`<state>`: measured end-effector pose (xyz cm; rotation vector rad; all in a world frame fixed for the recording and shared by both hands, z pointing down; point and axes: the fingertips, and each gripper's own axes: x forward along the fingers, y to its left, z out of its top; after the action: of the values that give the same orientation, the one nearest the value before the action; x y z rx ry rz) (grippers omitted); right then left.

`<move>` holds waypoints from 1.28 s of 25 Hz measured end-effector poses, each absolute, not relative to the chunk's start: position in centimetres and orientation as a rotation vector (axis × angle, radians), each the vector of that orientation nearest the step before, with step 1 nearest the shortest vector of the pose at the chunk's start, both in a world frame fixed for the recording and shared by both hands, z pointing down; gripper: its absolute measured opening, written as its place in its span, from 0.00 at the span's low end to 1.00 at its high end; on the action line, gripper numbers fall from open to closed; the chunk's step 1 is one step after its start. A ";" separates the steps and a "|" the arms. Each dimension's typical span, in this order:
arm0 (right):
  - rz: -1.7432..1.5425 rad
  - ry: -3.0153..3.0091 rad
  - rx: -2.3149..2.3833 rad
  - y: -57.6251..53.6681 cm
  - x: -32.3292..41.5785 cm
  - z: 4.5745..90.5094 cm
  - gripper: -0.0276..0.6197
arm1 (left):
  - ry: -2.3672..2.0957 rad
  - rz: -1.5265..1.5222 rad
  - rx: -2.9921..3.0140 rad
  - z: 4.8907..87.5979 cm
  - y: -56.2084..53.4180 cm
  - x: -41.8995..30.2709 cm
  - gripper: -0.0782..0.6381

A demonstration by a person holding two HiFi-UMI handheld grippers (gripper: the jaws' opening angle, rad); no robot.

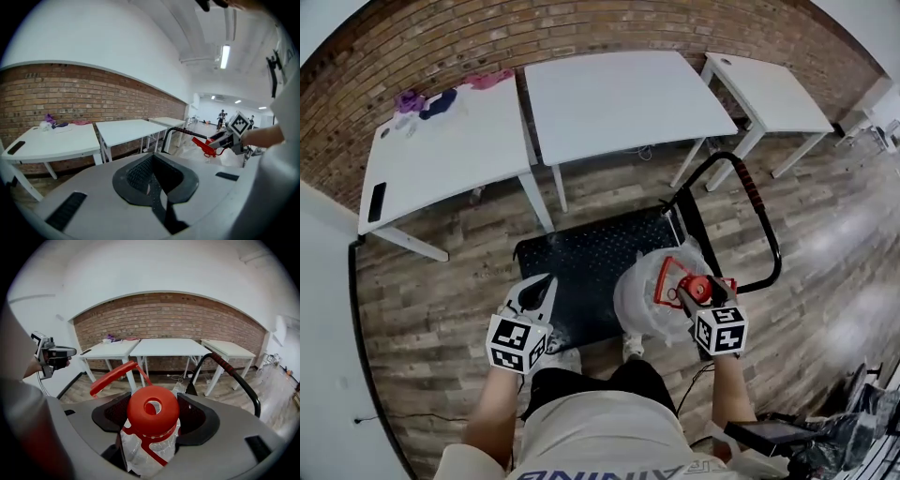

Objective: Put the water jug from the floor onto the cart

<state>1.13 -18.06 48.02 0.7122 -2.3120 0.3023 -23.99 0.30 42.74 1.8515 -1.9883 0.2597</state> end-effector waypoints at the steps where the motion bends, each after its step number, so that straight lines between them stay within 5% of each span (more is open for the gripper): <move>1: 0.284 -2.325 0.661 -19.0 0.0 48.2 0.52 | -1.995 0.236 1.815 42.7 -0.3 -24.1 0.11; 12: 0.088 -2.391 0.268 -28.5 -9.9 51.0 0.52 | -2.282 0.137 1.456 40.7 -3.5 -25.4 0.11; 32: 0.111 -2.283 0.396 -44.8 -16.2 64.9 0.52 | -2.295 0.153 1.239 45.2 -1.4 -24.5 0.11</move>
<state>-16.18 -44.79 64.85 0.3958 -2.2831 0.1108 -24.53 -1.40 45.23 1.2386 -2.2948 0.1528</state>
